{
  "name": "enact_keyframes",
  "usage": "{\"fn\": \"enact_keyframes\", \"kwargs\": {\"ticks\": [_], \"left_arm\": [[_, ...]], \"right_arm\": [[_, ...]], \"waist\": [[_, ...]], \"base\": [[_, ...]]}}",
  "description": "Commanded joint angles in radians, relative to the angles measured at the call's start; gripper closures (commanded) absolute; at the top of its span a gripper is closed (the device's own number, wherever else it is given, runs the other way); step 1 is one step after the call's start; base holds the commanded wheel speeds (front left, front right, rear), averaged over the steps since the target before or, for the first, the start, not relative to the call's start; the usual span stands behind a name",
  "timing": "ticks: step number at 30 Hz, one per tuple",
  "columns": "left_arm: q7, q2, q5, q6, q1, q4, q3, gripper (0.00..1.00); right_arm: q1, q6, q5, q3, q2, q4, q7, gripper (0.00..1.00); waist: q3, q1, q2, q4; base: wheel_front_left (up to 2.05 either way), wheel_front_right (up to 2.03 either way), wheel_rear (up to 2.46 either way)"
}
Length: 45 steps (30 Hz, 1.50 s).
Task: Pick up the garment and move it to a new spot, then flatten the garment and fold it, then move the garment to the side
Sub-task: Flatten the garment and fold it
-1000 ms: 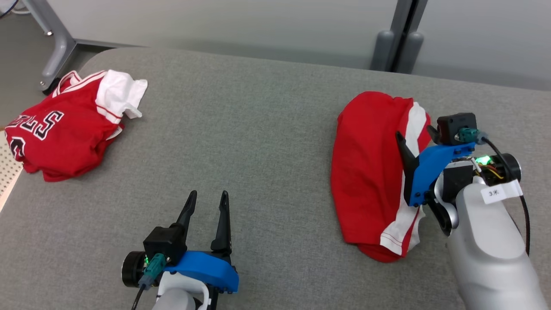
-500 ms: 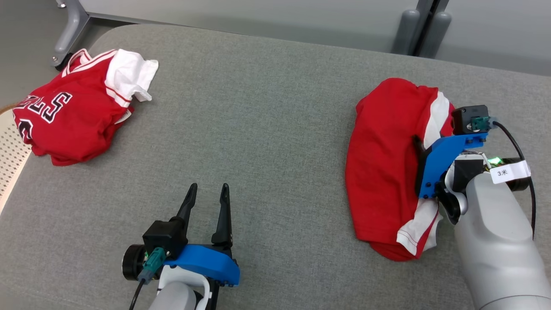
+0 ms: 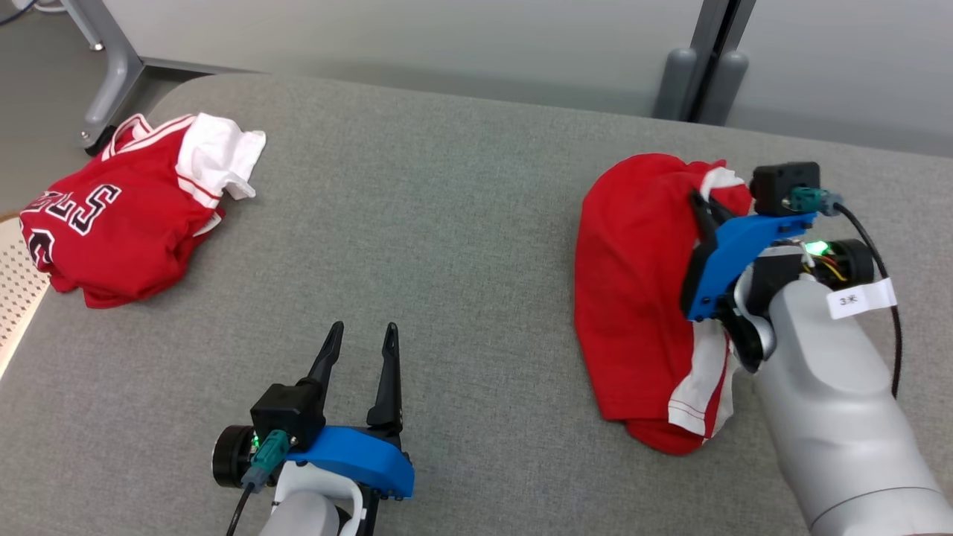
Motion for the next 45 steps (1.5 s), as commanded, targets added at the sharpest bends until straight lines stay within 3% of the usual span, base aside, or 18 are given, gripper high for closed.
{"fn": "enact_keyframes", "kwargs": {"ticks": [1,6,13,22,27,28,29,30,37,45], "left_arm": [[-0.004,-0.002,0.006,-0.003,-0.001,-0.002,0.002,0.00],[-0.004,-0.002,0.014,0.006,0.018,-0.012,0.032,0.00],[-0.004,0.005,0.024,0.012,0.036,-0.035,0.078,0.00],[-0.004,0.005,0.032,0.011,0.042,-0.055,0.119,0.00],[-0.004,0.004,0.037,0.011,0.043,-0.064,0.130,0.00],[-0.004,0.004,0.038,0.010,0.043,-0.065,0.133,0.00],[-0.004,0.003,0.037,0.010,0.043,-0.067,0.135,0.00],[-0.004,0.003,0.037,0.010,0.043,-0.067,0.137,0.00],[-0.004,0.001,0.042,0.006,0.055,-0.061,0.146,0.00],[-0.004,0.001,0.054,0.000,0.083,-0.053,0.138,0.00]], "right_arm": [[-0.018,0.000,0.032,0.036,-0.002,-0.004,-0.019,1.00],[0.032,0.000,0.201,0.331,-0.002,-0.091,-0.038,1.00],[0.127,0.000,0.315,0.627,-0.002,-0.236,0.022,1.00],[0.210,0.000,0.415,0.919,-0.017,-0.385,0.120,1.00],[0.230,0.000,0.441,1.000,-0.035,-0.402,0.132,1.00],[0.235,0.000,0.444,1.009,-0.034,-0.398,0.128,0.59],[0.238,0.000,0.446,1.019,-0.034,-0.394,0.123,0.06],[0.238,0.000,0.448,1.028,-0.034,-0.390,0.115,0.00],[0.257,0.000,0.485,1.053,-0.025,-0.414,0.044,0.00],[0.317,0.000,0.440,0.907,-0.050,-0.470,-0.040,0.00]], "waist": [[-0.012,0.0001,-0.0001,-0.005],[-0.055,0.0001,-0.0001,-0.006],[-0.072,0.0001,-0.0001,-0.010],[-0.069,0.0001,-0.0001,-0.020],[-0.065,0.0001,-0.0001,-0.022],[-0.063,0.0001,-0.0001,-0.023],[-0.062,0.0001,-0.0001,-0.024],[-0.061,0.0001,-0.0001,-0.025],[-0.082,0.0001,-0.0001,-0.047],[-0.142,0.0001,-0.0001,-0.100]], "base": [[0.00,0.00,0.00],[0.00,0.00,0.00],[0.00,0.00,0.00],[0.00,0.00,0.00],[0.00,0.00,0.00],[0.00,0.00,0.00],[0.00,0.00,0.00],[0.00,0.00,0.00],[0.00,0.00,0.00],[0.00,0.00,0.00]]}}
